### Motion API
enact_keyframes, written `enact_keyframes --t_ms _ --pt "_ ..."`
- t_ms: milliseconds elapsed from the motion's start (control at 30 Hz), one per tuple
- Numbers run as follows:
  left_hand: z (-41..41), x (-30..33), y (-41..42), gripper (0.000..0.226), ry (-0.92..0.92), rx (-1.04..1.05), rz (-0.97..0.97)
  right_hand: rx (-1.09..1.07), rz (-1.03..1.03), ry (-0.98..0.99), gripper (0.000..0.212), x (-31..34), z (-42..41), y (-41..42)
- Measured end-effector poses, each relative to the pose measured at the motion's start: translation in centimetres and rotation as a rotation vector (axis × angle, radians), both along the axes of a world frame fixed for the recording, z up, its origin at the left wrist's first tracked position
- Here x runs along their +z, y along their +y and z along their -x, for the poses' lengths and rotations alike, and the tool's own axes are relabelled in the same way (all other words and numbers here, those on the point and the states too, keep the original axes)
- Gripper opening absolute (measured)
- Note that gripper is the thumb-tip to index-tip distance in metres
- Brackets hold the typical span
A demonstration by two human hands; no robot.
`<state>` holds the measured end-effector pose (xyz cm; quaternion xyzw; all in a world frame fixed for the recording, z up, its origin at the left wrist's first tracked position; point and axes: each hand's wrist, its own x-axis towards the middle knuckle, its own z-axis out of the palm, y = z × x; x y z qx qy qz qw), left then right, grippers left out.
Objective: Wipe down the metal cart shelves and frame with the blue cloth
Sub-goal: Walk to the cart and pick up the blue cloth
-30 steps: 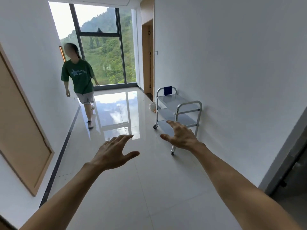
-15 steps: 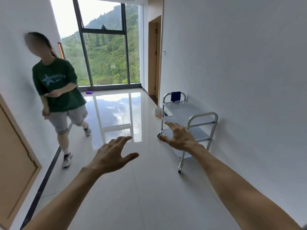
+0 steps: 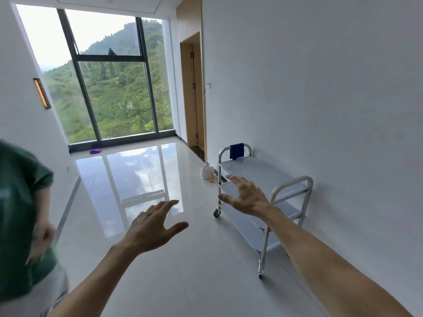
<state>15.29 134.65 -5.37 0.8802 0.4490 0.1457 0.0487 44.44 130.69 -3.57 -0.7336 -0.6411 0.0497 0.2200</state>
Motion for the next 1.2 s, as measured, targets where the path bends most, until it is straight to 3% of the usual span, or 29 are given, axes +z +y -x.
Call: enact_keyframes --t_ms 200,600,833,1100,1200 --pt "-2.4 -2.0 11.7 0.113 -0.013 -0.039 0.005 -0.023 0.018 -0.011 0.075 -1.1 -2.0 11.7" --pt "-8.0 -1.8 39.0 0.1 -0.032 0.007 0.012 0.065 -0.003 0.057 0.075 -1.6 -8.0 40.9" --pt "-10.9 -3.3 51.5 0.094 -0.049 0.02 0.048 0.087 0.023 0.105 0.077 -3.5 -11.4 53.9" --pt "-16.7 -5.9 67.2 0.095 -0.087 -0.034 0.116 -0.029 0.085 0.113 0.067 -7.0 -17.4 66.0" --pt "-20.1 -6.7 74.2 0.088 -0.091 -0.107 0.137 -0.111 0.102 0.138 0.072 -8.1 -20.2 71.0"
